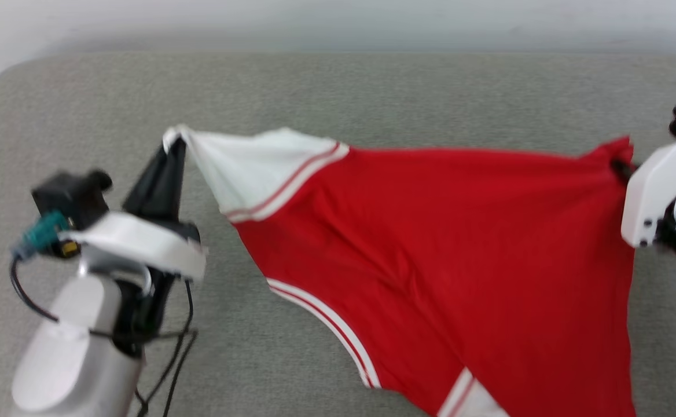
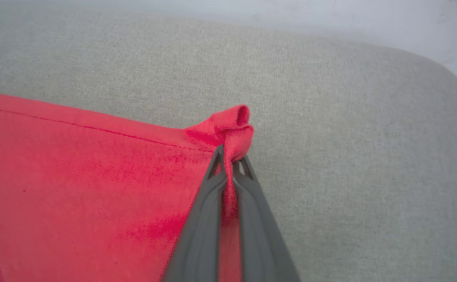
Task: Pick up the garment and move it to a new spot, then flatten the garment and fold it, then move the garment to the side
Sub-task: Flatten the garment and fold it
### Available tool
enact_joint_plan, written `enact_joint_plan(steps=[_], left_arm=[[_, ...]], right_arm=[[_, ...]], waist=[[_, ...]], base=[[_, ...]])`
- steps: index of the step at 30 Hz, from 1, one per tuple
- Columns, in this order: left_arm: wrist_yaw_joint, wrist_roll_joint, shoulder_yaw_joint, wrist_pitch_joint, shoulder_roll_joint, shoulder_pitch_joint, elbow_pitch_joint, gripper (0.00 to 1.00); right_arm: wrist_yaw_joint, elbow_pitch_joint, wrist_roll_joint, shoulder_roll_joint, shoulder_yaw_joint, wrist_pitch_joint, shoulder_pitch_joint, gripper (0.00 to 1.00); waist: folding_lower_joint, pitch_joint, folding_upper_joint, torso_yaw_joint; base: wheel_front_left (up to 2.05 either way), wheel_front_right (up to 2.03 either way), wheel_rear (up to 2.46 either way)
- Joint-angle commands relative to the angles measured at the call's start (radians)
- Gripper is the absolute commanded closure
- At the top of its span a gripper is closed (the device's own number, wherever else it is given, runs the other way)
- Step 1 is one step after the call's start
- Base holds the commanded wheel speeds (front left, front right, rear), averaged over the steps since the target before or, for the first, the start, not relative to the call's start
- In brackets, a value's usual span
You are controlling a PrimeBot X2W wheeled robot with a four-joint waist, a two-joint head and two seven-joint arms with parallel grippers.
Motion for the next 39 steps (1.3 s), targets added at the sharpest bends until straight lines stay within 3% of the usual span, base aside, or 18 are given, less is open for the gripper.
enact_joint_plan(steps=[1, 14, 26, 39], left_arm=[[-0.002, 0.000, 0.007, 0.016, 0.010, -0.065, 0.003, 1.00], [-0.045, 0.013, 0.022, 0.071, 0.028, -0.590, 0.236, 1.00], [-0.068, 0.067, 0.028, 0.048, 0.090, -1.051, 0.493, 1.00], [-0.095, 0.038, 0.007, 0.038, 0.077, -1.145, 0.659, 1.00]], right_arm=[[-0.001, 0.004, -0.027, 0.009, -0.009, -0.034, -0.050, 1.00], [-0.001, 0.112, -0.203, 0.057, -0.049, -0.281, -0.452, 1.00], [-0.001, 0.232, -0.263, 0.063, -0.069, -0.393, -0.813, 1.00], [-0.001, 0.375, -0.263, 0.108, -0.041, -0.464, -0.890, 1.00]], waist=[[-0.0001, -0.015, 0.0000, -0.034], [-0.0001, 0.081, 0.0000, -0.105], [-0.0001, 0.247, 0.0000, -0.135], [-0.0001, 0.367, 0.0000, -0.129]], base=[[0.00, 0.00, 0.00], [0.00, 0.00, 0.00], [0.00, 0.00, 0.00], [0.00, 0.00, 0.00]])
